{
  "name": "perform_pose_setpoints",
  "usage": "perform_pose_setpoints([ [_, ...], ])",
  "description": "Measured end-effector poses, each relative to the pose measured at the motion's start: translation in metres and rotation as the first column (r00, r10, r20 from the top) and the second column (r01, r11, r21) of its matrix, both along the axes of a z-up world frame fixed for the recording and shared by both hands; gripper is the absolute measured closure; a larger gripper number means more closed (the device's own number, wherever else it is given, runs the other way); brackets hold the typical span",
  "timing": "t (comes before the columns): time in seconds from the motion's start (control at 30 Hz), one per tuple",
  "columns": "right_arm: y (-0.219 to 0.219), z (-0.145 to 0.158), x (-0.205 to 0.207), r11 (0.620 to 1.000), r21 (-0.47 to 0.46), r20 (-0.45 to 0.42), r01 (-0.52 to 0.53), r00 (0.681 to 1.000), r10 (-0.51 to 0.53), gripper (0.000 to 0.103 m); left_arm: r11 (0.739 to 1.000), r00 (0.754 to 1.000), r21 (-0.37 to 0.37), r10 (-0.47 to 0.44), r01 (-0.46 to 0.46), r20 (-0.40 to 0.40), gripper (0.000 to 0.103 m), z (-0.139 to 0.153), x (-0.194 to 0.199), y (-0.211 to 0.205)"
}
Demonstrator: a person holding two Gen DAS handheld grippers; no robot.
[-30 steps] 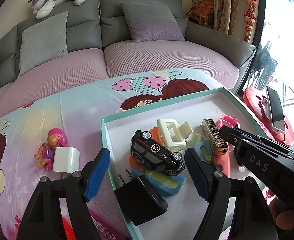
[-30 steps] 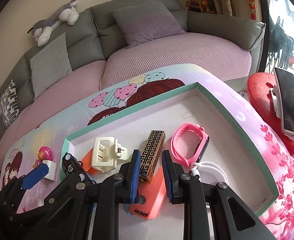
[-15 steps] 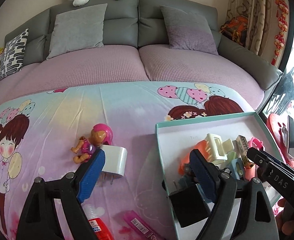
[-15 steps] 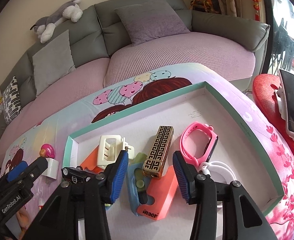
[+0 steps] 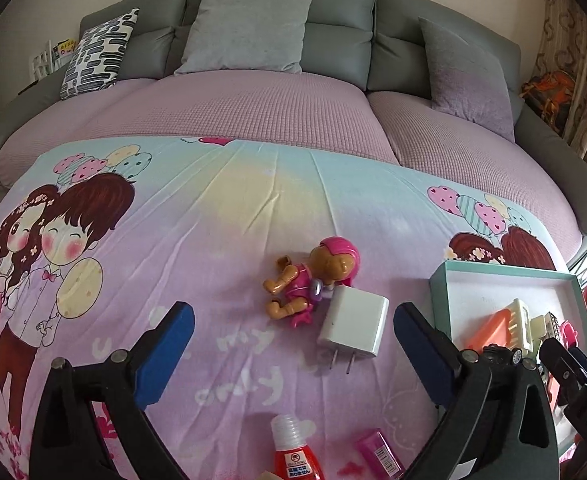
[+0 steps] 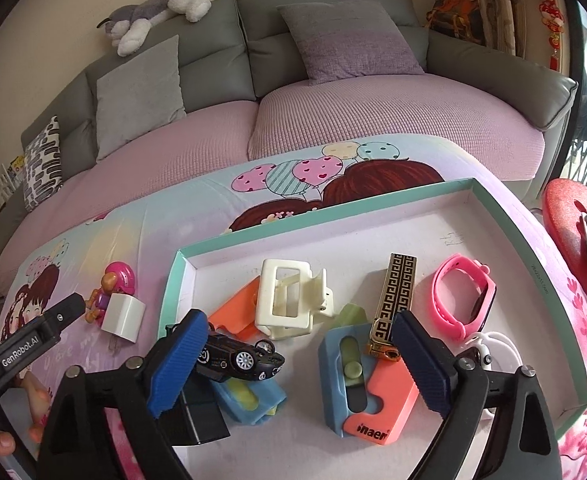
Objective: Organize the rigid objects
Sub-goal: 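Grasp the red bottle with the left tool while the right tool grasps the pink tube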
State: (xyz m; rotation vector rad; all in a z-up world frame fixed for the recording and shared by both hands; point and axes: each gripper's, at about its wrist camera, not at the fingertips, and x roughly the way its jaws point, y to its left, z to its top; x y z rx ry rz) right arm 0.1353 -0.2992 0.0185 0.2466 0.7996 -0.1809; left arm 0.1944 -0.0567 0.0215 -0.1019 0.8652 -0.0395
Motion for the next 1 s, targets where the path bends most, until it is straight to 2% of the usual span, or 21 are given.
perform_pose_setpoints([
  [0.03,0.001,0.001,0.001,1.000,-0.008,0.002,-0.002,1.000,0.002,0.000,1.000,1.000,-0.006,0.013,-0.013,0.000,0.003,0.000,0.000,0.004],
  [0.2,0.005,0.007,-0.001,1.000,-0.020,0.007,0.012,1.000,-0.011,0.000,0.998,0.999,-0.019,0.052,-0.053,-0.011,0.003,0.003,-0.001,0.017],
  [0.47,0.014,0.028,-0.011,1.000,0.025,0.015,0.007,1.000,-0.007,0.000,0.999,0.999,-0.026,0.041,-0.041,-0.012,0.003,0.017,-0.014,0.026],
  [0.67,0.034,0.028,-0.010,0.998,0.044,-0.026,-0.055,0.998,0.056,0.000,1.000,0.995,-0.004,0.031,-0.031,-0.099,0.003,0.008,-0.024,0.029],
  [0.83,0.054,0.024,-0.010,0.995,0.029,-0.052,-0.099,0.994,0.100,0.000,0.999,0.976,0.024,0.032,-0.027,-0.217,0.003,-0.019,-0.033,0.031],
  [1.0,0.058,0.023,-0.017,0.994,0.054,-0.054,-0.094,0.994,0.097,0.000,0.999,0.957,0.042,0.030,-0.019,-0.288,0.003,-0.035,-0.040,0.031],
])
